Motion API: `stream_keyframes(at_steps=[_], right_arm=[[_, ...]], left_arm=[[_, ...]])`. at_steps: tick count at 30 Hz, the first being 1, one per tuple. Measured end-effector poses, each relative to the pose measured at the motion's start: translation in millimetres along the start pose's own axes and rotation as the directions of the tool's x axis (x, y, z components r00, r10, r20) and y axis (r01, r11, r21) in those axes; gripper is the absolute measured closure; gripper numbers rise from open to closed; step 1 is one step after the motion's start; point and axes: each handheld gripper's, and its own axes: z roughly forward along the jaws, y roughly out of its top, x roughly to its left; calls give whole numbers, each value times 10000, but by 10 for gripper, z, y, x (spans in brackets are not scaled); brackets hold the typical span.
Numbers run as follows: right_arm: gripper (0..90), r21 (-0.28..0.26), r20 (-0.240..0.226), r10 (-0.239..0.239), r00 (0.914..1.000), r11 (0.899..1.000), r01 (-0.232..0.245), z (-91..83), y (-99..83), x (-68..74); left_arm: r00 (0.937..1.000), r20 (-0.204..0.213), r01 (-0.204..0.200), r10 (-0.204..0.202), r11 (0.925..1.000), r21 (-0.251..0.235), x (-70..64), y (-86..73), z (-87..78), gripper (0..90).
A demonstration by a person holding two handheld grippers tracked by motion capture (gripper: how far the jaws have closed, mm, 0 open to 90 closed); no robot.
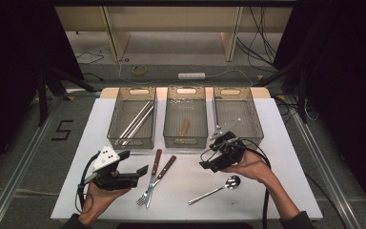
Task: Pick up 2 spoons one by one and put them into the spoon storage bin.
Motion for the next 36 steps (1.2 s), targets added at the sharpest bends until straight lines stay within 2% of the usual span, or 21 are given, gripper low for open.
stream_keyframes(at_steps=[3,8,12,15,23,25,29,36], right_arm=[[264,270,-46,-98,9999,9996,99,19,-86,47],[254,295,-239,-57,9997,9995,64,66,-197,130],[248,741,-320,-262,9991,9968,285,118,-251,186],[248,1163,-295,-457,9985,9920,489,159,-278,215],[259,1828,-363,-475,9982,9817,534,226,-327,262],[274,1957,-372,-741,9966,9774,800,256,-351,274],[281,2243,-372,-892,9953,9699,953,289,-381,282],[313,2586,-396,-796,9960,9620,872,320,-412,303]], left_arm=[[10000,-9,-29,29,10000,-5,-3,0,6,156],[10000,7,-43,43,10000,-5,-1,0,4,156],[10000,15,-65,65,10000,-51,-8,1,0,156],[9999,37,-97,97,10000,-3,-10,-1,3,156],[10000,25,-72,72,10000,-61,-12,-1,-3,156],[10000,26,-96,96,9999,-54,-14,0,-4,156],[9999,35,-125,125,9999,-45,-13,0,-7,156],[9999,33,-104,105,9999,-84,-15,1,-8,156]])
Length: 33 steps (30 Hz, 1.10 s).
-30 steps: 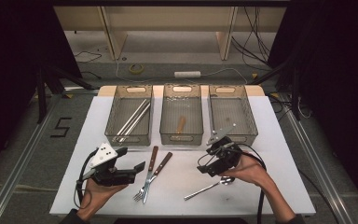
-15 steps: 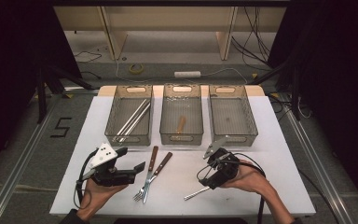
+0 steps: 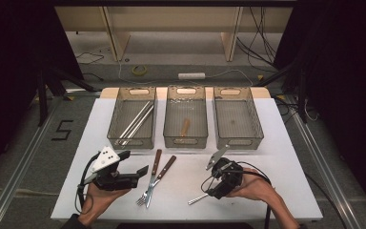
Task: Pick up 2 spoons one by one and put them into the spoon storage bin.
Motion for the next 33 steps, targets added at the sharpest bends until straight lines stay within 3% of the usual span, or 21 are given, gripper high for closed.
stream_keyframes(at_steps=[3,10,15,33], right_arm=[[339,226,84,-203,9998,9995,201,29,-13,-7],[399,695,106,-175,9998,9974,167,94,-34,10],[439,1044,156,-520,9985,9933,500,168,-34,38],[560,1749,363,-1070,9936,9796,991,269,4,113]], left_arm=[[10000,11,-21,21,10000,17,2,1,-2,156],[10000,17,-37,37,10000,21,2,1,-1,156],[10000,19,-55,55,10000,36,1,1,0,156],[9999,-1,-124,124,9999,85,-7,1,6,156]])
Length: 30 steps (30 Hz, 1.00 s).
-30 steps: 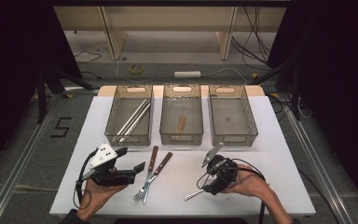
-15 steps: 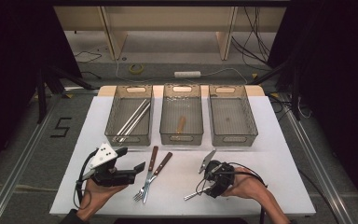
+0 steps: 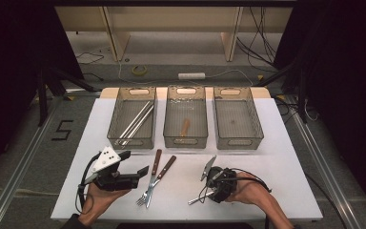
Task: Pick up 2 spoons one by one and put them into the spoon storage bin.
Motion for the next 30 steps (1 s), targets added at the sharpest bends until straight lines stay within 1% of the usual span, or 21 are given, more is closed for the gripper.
stream_keyframes(at_steps=[4,7,10,13,14,17,18,21,22,23,24,25,27,28,30], right_arm=[[575,90,-27,3,10000,10000,-3,0,11,3],[584,73,-34,152,9999,9999,-152,2,15,11],[605,179,-4,25,10000,9998,-25,-2,22,18],[631,278,24,90,10000,9996,-90,-4,33,35],[636,354,15,18,10000,9994,-19,-6,36,34],[640,346,26,22,10000,9994,-23,-5,38,39],[639,323,15,88,10000,9994,-88,-5,38,42],[629,273,-80,114,9999,9996,-111,-7,30,27],[612,300,-176,78,9998,9995,-72,-11,27,12],[577,252,-295,221,9993,9995,-214,-11,26,4],[553,243,-238,177,9996,9996,-171,-15,20,-7],[534,255,-120,187,9998,9995,-184,-21,13,-20],[501,124,-10,477,9989,9988,-477,-64,-19,-98],[492,-51,72,698,9975,9976,-697,-89,-43,-151],[480,-201,162,1134,9934,9934,-1131,-139,-92,-251]], left_arm=[[10000,-3,-7,7,10000,-1,0,0,0,156],[10000,-3,-3,3,10000,3,0,0,0,156],[10000,-7,-38,38,10000,-7,-1,-1,2,156],[10000,-4,-38,38,10000,-3,-1,-1,2,156],[10000,-9,-36,36,10000,-4,-1,-1,1,157],[10000,-10,-44,44,10000,-7,-1,-2,0,156],[10000,-13,-26,26,10000,-7,-4,-2,0,156],[10000,-3,-52,52,10000,3,-4,-1,1,156],[10000,2,-67,67,10000,12,-4,-1,1,157],[10000,2,-76,76,10000,19,-4,0,2,156],[10000,7,-21,21,10000,-2,-8,-1,5,156],[10000,1,-56,56,10000,13,-8,-1,4,156],[10000,4,-70,70,10000,17,-10,-1,4,157],[10000,0,-72,72,10000,16,-10,-1,5,156],[10000,5,-82,82,10000,22,-11,-1,6,156]])
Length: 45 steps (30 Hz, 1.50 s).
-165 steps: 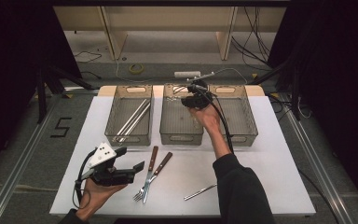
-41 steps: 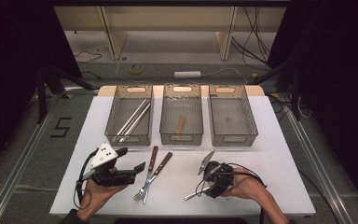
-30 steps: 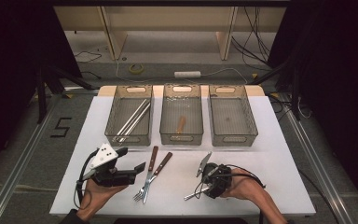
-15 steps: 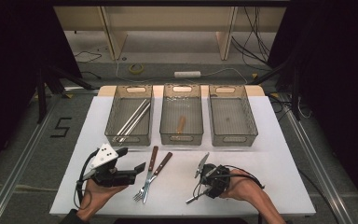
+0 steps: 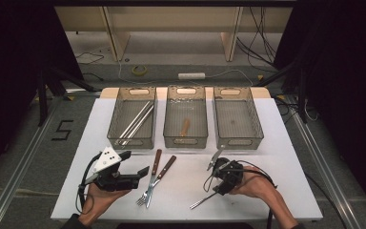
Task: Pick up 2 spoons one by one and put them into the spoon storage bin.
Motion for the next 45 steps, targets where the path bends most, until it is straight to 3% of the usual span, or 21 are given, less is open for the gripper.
stream_keyframes(at_steps=[5,8,12,18,21,27,34,35,37,38,45], right_arm=[[443,-136,51,704,9975,9974,-703,-56,-91,-163],[416,13,115,735,9972,9973,-735,-54,-141,-219],[392,162,10,1187,9929,9928,-1187,-50,-213,-307],[409,403,-425,1075,9933,9936,-1058,5,-277,-340],[415,498,-465,664,9967,9967,-641,31,-269,-319],[450,778,89,153,9998,9968,-160,58,-245,-232],[499,839,325,-225,9992,9963,197,44,-239,-166],[516,834,339,-216,9992,9963,187,39,-241,-160],[650,868,589,-379,9975,9957,327,6,-260,-159],[680,740,589,-232,9980,9971,189,-19,-274,-168],[776,562,394,-355,9986,9979,333,-84,-358,-197]], left_arm=[[10000,4,-1,1,10000,-2,-2,1,0,156],[10000,9,-7,7,10000,-1,-2,1,0,156],[10000,11,-4,4,10000,1,-2,1,-1,156],[10000,-3,-2,2,10000,0,-2,2,1,156],[10000,-3,-12,12,10000,6,-2,2,0,157],[10000,-18,-32,32,10000,10,-1,2,-1,157],[10000,-18,-45,45,10000,13,-4,2,0,157],[10000,-21,-49,49,10000,12,-5,3,-1,157],[10000,-19,-42,42,10000,18,-3,2,0,157],[10000,-20,-42,42,10000,31,-2,2,0,157],[10000,-18,-63,63,10000,59,-6,2,2,157]])
